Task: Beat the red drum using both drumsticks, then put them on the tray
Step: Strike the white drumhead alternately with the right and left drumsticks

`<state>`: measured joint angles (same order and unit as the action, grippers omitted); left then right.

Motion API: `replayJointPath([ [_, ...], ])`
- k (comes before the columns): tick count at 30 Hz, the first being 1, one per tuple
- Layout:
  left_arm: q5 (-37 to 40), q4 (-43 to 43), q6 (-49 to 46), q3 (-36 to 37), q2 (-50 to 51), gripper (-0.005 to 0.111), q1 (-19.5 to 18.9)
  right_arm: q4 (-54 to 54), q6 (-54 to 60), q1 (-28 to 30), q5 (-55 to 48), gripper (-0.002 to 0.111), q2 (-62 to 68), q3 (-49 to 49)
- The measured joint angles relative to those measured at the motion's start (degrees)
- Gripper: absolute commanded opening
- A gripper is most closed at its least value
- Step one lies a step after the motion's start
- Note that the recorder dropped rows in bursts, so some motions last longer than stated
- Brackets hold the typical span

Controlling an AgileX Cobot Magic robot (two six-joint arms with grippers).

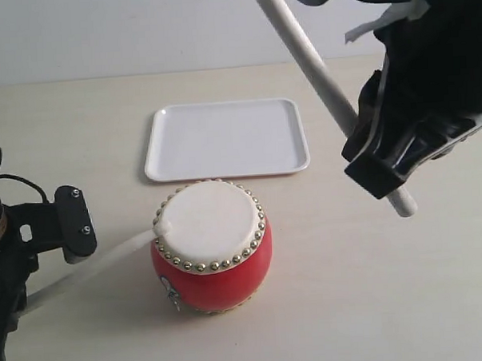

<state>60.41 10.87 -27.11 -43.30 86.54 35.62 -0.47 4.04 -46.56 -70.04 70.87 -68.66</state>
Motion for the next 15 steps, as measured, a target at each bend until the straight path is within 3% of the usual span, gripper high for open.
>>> replayJointPath([
  [7,8.1,2.2,2.5,-2.1,-5.7,0.000,0.0,0.0,0.1,0.0,0.0,0.000,7.6,5.2],
  [15,7.2,3.1,2.7,-2.1,-19.8,0.000,0.0,0.0,0.4,0.0,-0.1,0.000,27.0,11.0],
])
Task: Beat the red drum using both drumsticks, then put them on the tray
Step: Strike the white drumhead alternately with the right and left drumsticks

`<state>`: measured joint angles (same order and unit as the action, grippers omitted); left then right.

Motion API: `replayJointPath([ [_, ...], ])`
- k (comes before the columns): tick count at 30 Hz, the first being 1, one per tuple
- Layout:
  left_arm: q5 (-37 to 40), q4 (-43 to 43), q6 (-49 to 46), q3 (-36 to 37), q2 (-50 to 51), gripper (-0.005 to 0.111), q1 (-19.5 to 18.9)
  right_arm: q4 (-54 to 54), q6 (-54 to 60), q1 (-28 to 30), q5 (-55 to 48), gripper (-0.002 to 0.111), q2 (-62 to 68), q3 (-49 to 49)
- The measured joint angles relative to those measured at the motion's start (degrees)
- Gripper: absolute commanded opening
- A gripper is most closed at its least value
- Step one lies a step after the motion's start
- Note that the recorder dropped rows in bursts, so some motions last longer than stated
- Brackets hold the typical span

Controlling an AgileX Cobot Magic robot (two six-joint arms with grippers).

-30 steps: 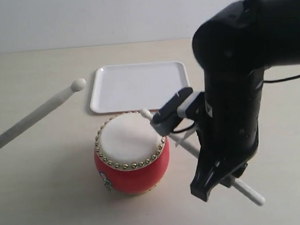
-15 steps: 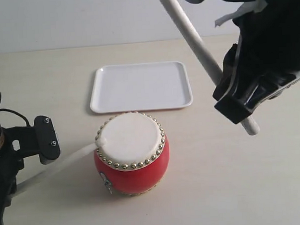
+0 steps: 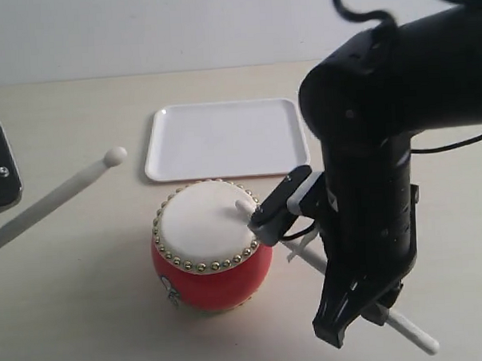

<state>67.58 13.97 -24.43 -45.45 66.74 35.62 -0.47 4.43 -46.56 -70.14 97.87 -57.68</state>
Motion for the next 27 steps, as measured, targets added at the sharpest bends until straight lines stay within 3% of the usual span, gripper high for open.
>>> replayJointPath([
  [8,-8.3,-0.9,-0.6,-0.1,-0.4,0.000,0.0,0.0,0.0,0.0,0.3,0.000,-4.7,-2.8],
  [17,-10.4,-0.9,-3.9,-0.5,19.8,0.000,0.0,-2.2,-0.1,0.0,0.3,0.000,-22.9,-9.1],
  [23,-4.3,0.9,-2.5,-3.9,30.4,0.000,0.0,-2.8,-0.1,0.0,0.1,0.000,-26.8,-9.8],
  [27,0.1,2.1,-0.2,-5.4,29.0,0.000,0.0,-2.8,-0.1,0.0,0.0,0.000,-25.6,-9.6],
])
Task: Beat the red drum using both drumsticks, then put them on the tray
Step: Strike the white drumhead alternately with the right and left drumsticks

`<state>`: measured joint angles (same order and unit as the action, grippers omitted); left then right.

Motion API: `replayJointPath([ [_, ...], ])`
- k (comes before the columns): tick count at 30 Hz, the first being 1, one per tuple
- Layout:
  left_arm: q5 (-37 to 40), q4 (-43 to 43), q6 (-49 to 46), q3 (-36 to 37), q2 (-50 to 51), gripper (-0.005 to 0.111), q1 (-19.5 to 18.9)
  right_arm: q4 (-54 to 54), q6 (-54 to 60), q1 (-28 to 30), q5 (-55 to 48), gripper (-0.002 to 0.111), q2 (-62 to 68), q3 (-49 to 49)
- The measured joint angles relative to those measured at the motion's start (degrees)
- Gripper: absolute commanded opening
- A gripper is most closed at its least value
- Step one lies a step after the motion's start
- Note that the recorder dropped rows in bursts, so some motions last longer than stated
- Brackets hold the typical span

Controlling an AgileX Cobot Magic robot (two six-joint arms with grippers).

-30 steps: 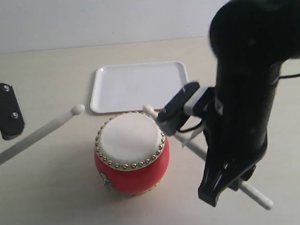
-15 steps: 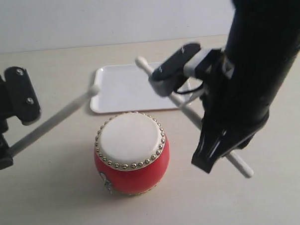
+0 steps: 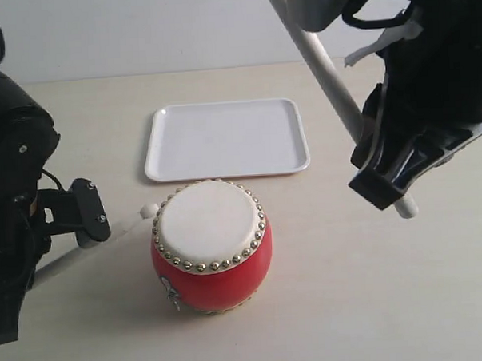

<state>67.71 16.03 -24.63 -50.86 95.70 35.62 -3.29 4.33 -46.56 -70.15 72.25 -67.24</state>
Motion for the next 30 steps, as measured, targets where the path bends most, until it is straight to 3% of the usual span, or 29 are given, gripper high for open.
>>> replayJointPath([
  [10,-4.2,-2.4,0.6,-0.4,-21.6,0.000,0.0,0.0,0.1,0.0,-0.1,0.000,24.9,8.1],
  [16,-6.3,-2.8,0.6,-0.4,-25.8,0.000,0.0,0.0,0.1,0.0,0.3,0.000,30.9,8.2],
  [20,-8.0,-5.1,-3.5,-0.4,-18.8,0.000,0.2,-0.9,0.1,0.0,0.4,0.000,17.3,7.3],
  [23,-7.9,-5.1,-4.8,-0.4,-7.0,0.000,3.0,-3.5,0.1,0.0,0.3,0.000,5.7,4.4],
  [27,-3.1,-0.8,-2.2,-2.1,6.7,0.000,8.2,-4.5,0.1,0.0,0.2,0.000,-0.2,1.7],
  [30,-0.7,1.1,0.4,-5.1,8.0,0.000,8.9,-4.6,0.1,0.0,0.1,0.000,-0.4,1.4],
])
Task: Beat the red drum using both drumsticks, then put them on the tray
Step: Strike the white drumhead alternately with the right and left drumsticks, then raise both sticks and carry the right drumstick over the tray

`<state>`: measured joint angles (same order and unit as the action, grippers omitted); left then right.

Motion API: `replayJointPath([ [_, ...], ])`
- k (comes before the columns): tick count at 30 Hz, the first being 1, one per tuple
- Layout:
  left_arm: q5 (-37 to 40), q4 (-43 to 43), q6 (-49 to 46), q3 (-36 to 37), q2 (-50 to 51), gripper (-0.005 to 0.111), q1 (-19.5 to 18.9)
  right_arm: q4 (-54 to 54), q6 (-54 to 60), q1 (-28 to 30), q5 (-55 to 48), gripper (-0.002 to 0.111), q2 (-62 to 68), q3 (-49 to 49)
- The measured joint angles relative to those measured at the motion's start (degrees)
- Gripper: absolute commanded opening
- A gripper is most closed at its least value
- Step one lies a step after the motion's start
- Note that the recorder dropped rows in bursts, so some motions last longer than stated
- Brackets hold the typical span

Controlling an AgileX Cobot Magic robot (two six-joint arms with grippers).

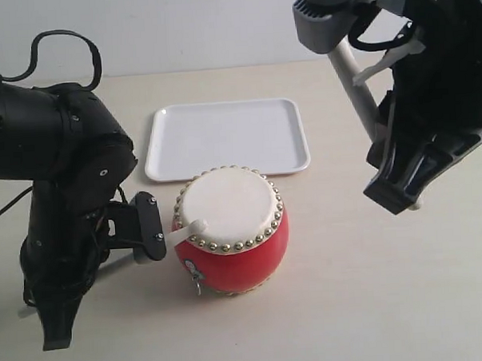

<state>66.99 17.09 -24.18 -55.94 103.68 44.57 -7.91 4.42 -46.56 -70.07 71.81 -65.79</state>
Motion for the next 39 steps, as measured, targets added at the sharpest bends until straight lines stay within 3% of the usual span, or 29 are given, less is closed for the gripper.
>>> replayJointPath([
  [3,1.8,1.0,1.1,0.0,-2.3,0.000,0.0,-1.0,-0.1,0.0,0.0,0.000,0.0,0.0],
  [8,2.2,2.9,0.6,0.0,-15.8,0.000,0.0,-8.5,-1.2,0.0,-0.2,0.000,4.0,-0.4],
  [12,1.0,5.7,0.2,-0.1,-20.7,0.000,-1.6,-11.1,-0.5,2.8,-0.3,0.000,11.8,-7.3],
  [16,-8.0,3.9,-2.9,-2.6,-20.9,0.000,-7.4,-11.3,3.3,6.8,-0.2,0.000,18.1,-14.8],
  [20,-19.4,-6.9,-9.6,-6.0,-19.8,0.000,-17.5,-10.8,8.1,13.4,-0.2,0.000,24.8,-20.7],
  [25,-24.3,-18.8,-17.5,-7.8,-16.6,0.000,-26.8,-14.1,15.3,18.0,-0.2,0.000,33.4,-27.1],
  [34,-26.8,-41.9,-32.5,-7.9,-14.2,0.000,-37.3,-25.3,26.8,14.6,-0.2,0.000,50.6,-40.5],
  [39,-26.9,-46.0,-34.2,-7.9,-14.2,0.000,-40.8,-30.7,30.4,12.1,-0.2,0.000,58.5,-47.2],
])
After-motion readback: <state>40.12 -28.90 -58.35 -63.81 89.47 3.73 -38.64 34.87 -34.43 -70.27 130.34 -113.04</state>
